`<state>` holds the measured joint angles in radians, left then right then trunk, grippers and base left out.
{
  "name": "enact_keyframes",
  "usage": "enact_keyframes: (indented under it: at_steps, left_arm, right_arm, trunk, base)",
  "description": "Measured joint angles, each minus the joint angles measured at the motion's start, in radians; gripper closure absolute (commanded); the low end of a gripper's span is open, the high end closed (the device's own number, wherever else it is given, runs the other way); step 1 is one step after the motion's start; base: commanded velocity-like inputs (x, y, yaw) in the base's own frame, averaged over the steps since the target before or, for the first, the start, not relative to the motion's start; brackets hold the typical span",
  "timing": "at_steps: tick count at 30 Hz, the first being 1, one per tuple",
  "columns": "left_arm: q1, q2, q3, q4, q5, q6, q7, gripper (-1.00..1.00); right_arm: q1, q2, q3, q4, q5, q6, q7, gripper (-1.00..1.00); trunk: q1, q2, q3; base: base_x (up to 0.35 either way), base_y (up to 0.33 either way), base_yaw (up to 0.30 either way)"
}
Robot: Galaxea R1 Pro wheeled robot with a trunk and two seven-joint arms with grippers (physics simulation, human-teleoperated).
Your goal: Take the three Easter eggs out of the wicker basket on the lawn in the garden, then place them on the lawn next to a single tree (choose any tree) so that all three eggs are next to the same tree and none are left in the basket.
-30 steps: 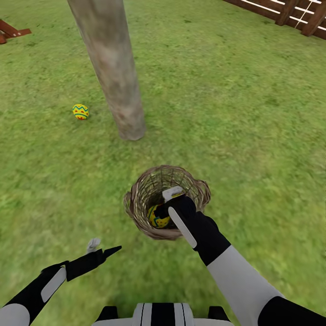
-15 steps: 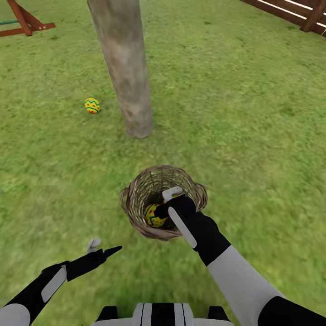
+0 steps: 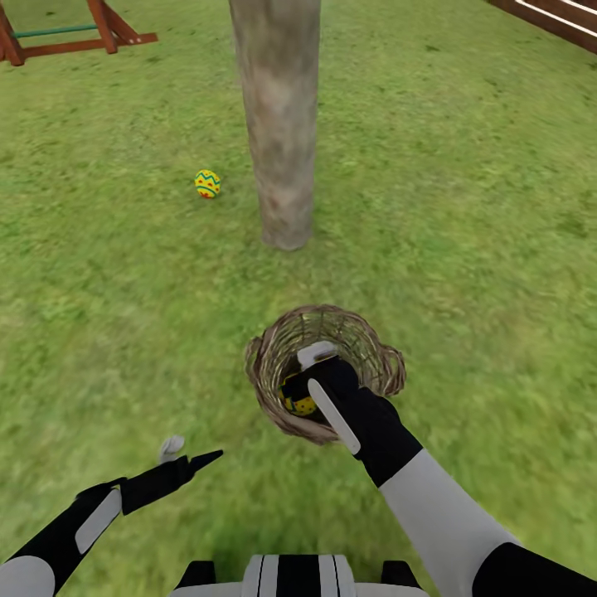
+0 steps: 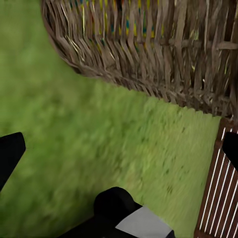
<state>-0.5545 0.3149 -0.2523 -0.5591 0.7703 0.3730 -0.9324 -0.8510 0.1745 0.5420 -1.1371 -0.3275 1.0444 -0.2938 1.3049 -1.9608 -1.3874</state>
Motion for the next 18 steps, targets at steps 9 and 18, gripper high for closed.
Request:
enact_keyframes:
  at_steps: [9,18]
  left_arm:
    - [0.0,0.0,0.0,-0.005,0.0,0.001,0.0,-1.0]
    - [0.0,0.0,0.0,-0.005,0.001,0.002,0.0,-1.0]
  right_arm:
    - [0.0,0.0,-0.001,-0.003,0.0,0.0,-0.003,-1.0]
    - [0.0,0.0,0.0,-0.002,0.0,0.0,0.0,-1.0]
  trunk:
    - [0.0,0.0,0.0]
    - [0.0,0.0,0.0]
  base:
    - [0.0,-0.312,0.279]
    - [0.0,-0.274,0.279]
